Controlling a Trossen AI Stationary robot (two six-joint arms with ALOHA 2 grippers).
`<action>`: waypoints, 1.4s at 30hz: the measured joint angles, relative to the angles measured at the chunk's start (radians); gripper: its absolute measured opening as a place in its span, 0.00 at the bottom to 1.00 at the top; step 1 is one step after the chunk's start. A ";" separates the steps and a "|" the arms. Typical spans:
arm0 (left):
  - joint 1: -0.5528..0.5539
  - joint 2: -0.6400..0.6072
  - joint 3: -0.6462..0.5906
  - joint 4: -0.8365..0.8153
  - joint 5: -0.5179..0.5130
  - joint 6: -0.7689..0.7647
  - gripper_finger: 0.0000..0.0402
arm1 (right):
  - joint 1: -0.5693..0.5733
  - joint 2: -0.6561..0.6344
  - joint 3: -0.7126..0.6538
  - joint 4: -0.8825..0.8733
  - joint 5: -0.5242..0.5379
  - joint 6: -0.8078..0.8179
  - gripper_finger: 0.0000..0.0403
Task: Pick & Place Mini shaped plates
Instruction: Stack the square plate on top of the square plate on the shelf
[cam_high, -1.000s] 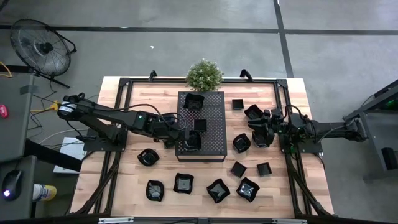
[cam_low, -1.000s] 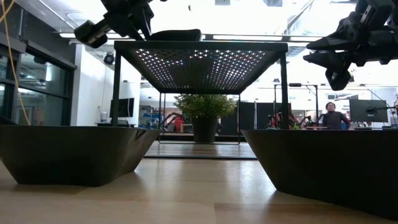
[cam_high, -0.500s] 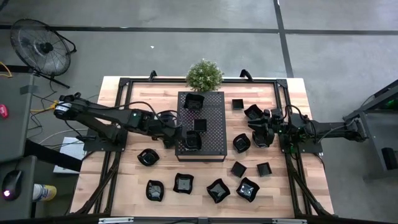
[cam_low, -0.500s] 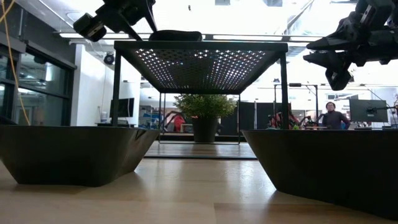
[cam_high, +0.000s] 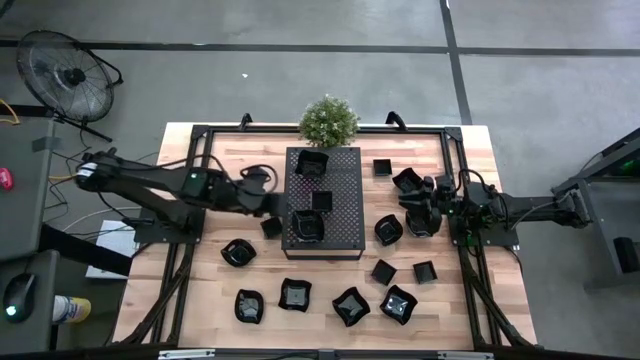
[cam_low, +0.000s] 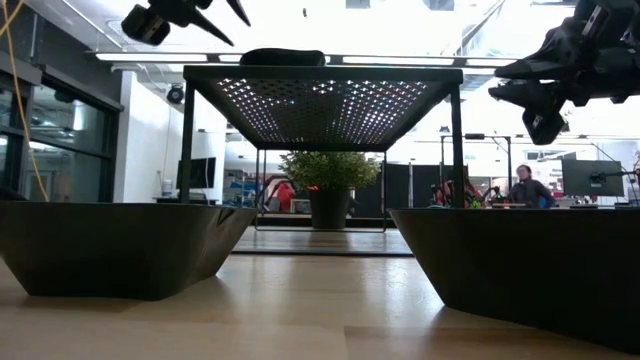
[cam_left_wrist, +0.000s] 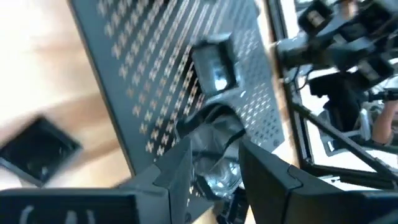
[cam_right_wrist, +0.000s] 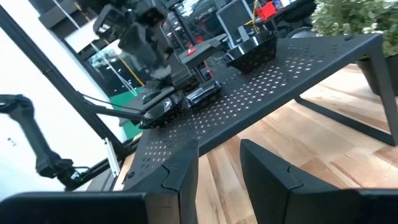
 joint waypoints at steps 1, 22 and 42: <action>0.000 -0.016 0.000 0.000 -0.018 0.025 0.33 | 0.000 0.000 0.000 0.005 -0.006 0.000 0.28; 0.001 -0.282 0.000 0.001 -0.209 0.677 0.33 | -0.003 0.071 0.391 -0.570 0.177 -0.068 0.28; 0.001 -0.733 -0.447 0.247 -0.156 0.740 0.33 | -0.132 0.530 0.896 -1.136 0.221 0.043 0.28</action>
